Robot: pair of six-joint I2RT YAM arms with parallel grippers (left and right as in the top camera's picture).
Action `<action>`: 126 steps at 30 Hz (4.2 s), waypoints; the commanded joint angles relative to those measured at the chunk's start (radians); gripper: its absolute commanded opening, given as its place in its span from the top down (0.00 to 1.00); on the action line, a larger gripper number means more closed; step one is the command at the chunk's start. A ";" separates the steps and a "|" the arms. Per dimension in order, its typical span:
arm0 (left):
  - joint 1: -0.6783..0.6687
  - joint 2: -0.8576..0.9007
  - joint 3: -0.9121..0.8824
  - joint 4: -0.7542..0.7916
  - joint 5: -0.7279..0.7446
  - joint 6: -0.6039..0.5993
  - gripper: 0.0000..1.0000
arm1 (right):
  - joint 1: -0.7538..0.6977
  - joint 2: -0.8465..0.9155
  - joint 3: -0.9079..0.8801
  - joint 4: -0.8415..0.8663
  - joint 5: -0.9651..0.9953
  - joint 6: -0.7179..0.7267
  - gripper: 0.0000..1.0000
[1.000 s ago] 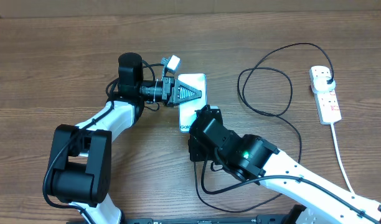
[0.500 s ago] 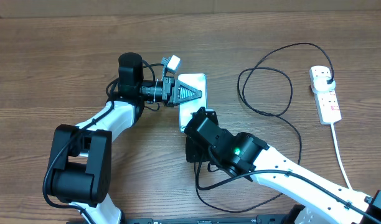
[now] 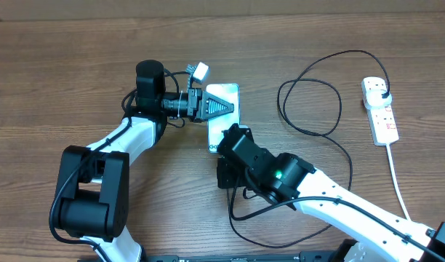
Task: Plug charger to phone and switch on socket
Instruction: 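Open the right gripper and withdraw it from the plugged cable, then lower the phone onto the table with the left gripper, then open the left gripper and release the phone flat on the table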
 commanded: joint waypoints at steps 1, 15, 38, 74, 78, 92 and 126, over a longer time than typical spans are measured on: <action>-0.029 -0.001 0.006 -0.010 0.116 0.021 0.96 | -0.076 -0.002 0.073 0.100 0.034 -0.026 0.96; -0.048 -0.001 0.005 -0.020 0.064 -0.023 0.96 | -0.122 -0.043 0.123 -0.014 0.021 -0.025 0.31; -0.278 -0.003 0.247 -0.444 -0.750 0.194 0.96 | -0.296 -0.780 0.315 -0.774 0.228 -0.024 0.00; -0.108 0.339 0.257 -0.951 -0.631 0.630 0.56 | -0.296 -0.801 0.136 -0.698 0.182 0.063 0.00; -0.108 0.339 0.257 -0.953 -0.637 0.631 0.43 | -0.296 -0.801 0.136 -0.697 0.182 0.063 0.00; -0.108 0.339 0.257 -1.083 -1.088 0.631 0.13 | -0.296 -0.801 0.136 -0.687 0.182 0.063 0.00; -0.173 0.339 0.257 -1.059 -1.117 0.727 0.00 | -0.296 -0.801 0.136 -0.660 0.182 0.066 0.00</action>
